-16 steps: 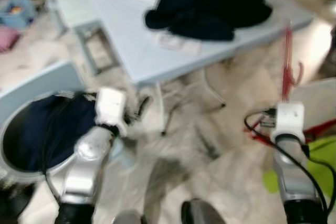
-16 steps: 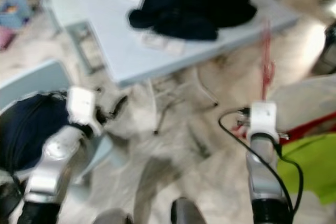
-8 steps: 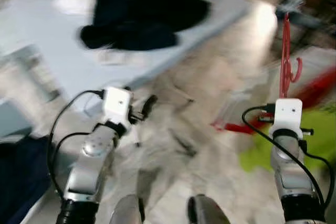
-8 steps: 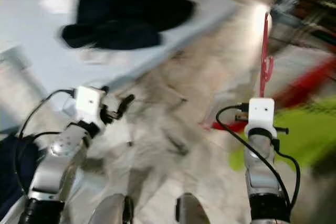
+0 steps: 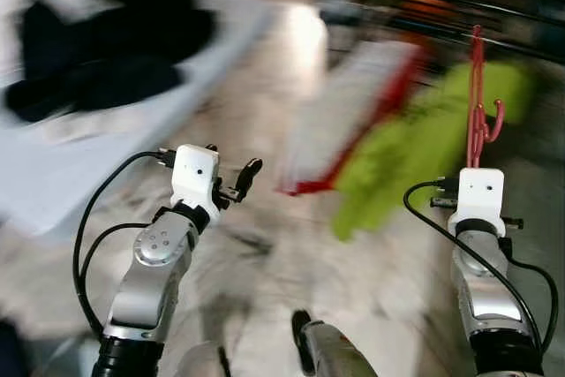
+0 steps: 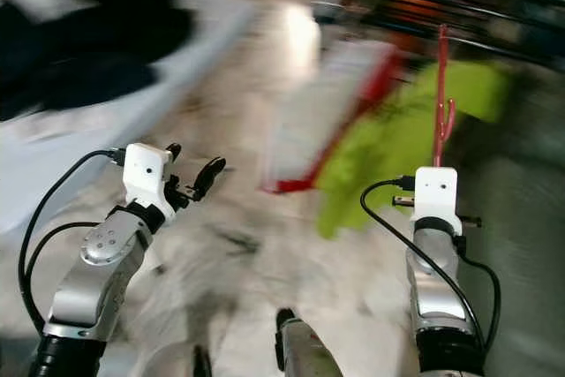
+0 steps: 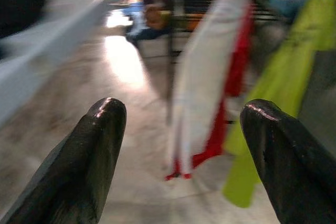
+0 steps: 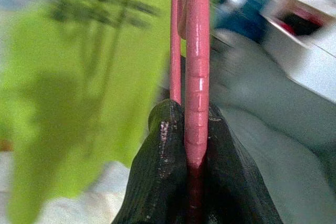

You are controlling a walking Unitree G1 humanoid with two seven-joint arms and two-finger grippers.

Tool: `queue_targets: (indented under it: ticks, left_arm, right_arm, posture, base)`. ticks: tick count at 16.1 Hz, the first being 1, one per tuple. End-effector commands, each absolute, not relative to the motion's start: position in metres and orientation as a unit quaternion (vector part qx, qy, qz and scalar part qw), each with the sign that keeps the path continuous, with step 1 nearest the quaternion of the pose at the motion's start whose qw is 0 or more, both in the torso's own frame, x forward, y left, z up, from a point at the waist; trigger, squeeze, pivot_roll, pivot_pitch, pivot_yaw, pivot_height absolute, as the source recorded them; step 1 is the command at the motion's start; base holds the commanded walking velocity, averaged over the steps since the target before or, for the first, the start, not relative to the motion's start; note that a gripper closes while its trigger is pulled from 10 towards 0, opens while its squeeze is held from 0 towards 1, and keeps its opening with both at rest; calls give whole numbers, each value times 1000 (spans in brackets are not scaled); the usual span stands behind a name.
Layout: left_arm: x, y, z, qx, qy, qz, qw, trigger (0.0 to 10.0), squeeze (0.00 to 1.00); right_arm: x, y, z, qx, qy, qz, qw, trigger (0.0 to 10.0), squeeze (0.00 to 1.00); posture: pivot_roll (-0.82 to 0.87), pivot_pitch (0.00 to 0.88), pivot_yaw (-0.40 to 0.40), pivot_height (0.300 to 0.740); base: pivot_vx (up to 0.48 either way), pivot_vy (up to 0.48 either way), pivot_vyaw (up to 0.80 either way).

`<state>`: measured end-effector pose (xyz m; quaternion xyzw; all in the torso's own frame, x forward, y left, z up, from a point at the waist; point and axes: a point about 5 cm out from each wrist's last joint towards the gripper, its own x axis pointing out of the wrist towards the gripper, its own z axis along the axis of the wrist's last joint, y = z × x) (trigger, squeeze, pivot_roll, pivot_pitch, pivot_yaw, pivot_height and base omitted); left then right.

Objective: Hang hanger

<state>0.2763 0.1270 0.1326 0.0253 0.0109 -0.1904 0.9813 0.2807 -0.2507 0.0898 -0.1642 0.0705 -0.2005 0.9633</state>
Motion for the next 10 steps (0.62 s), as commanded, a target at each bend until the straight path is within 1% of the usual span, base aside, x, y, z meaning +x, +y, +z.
queue_targets:
  ticks: [1,10]
  left_arm:
    - [275,125,134,24,9,-198,980,10000,0]
    - [275,125,134,24,9,-198,980,10000,0]
  right_arm:
    - [279,-252,90,-164,68,-207,962,10000,0]
    - [279,-252,90,-164,68,-207,962,10000,0]
  posture:
    - [-26,144,6,740]
    - [-26,144,6,740]
  base:
    - [0,0,-800]
    - [0,0,-800]
